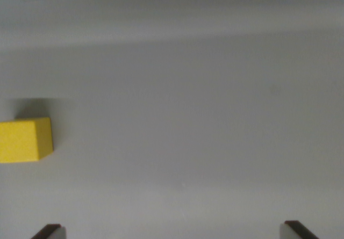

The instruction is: Pick yellow cube

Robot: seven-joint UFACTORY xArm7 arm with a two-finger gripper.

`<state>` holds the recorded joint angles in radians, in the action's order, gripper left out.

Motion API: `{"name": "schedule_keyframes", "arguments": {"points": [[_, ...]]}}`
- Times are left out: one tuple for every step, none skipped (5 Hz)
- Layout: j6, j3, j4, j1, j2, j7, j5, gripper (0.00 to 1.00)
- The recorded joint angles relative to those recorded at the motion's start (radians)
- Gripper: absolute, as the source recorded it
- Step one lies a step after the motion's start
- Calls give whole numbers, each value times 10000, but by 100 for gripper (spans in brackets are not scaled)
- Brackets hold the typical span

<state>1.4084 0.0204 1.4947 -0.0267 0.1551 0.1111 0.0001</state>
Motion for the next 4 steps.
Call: {"name": "schedule_keyframes", "arguments": {"points": [[-413,85,-121,-117,282,151,-20,0],[-413,85,-121,-117,282,151,-20,0],[-849,176,-248,-242,580,312,-42,0],[-849,176,-248,-242,580,312,-42,0]]}}
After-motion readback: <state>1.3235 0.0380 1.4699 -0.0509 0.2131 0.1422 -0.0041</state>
